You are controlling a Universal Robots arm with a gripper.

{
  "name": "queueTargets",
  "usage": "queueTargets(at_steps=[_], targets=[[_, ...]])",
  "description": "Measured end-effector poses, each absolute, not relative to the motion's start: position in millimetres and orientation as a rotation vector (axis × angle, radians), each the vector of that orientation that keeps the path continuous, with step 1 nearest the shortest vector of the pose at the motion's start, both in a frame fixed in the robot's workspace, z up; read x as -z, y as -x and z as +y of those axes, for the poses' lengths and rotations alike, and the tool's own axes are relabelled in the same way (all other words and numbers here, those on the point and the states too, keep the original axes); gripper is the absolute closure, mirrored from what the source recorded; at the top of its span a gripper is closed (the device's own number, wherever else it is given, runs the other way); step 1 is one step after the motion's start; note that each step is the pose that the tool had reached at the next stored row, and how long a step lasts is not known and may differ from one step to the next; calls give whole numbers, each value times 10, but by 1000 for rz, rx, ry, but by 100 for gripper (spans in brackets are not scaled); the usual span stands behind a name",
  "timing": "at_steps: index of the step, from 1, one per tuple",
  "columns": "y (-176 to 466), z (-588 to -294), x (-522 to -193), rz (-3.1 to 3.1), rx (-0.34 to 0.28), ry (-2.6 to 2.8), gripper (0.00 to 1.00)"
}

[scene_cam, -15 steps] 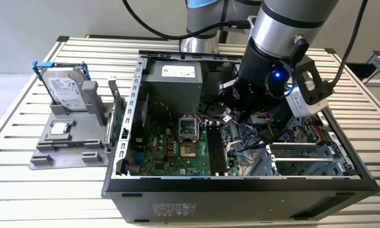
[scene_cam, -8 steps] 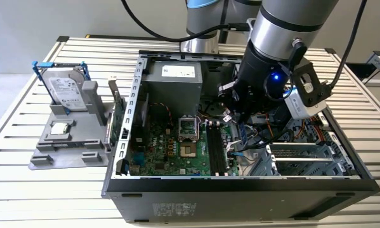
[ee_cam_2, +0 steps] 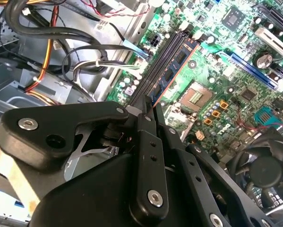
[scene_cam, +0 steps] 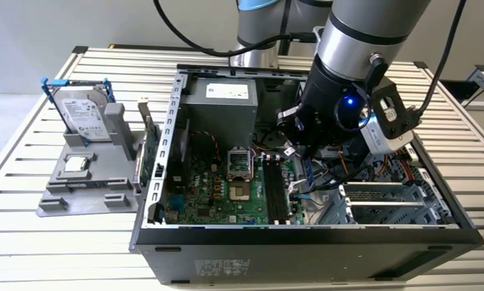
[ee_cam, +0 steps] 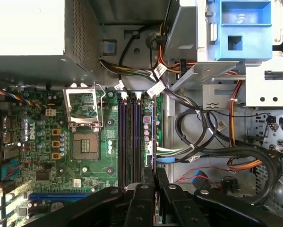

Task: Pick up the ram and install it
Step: 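Insert the ram into the slot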

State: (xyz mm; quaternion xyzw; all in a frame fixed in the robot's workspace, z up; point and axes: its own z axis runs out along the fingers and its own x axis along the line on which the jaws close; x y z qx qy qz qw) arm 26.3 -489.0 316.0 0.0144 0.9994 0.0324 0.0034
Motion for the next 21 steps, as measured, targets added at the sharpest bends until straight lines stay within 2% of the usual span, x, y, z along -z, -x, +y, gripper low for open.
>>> queueTargets(at_steps=[21], targets=[[-263, -4889, -3101, 3133, -102, -42, 100]])
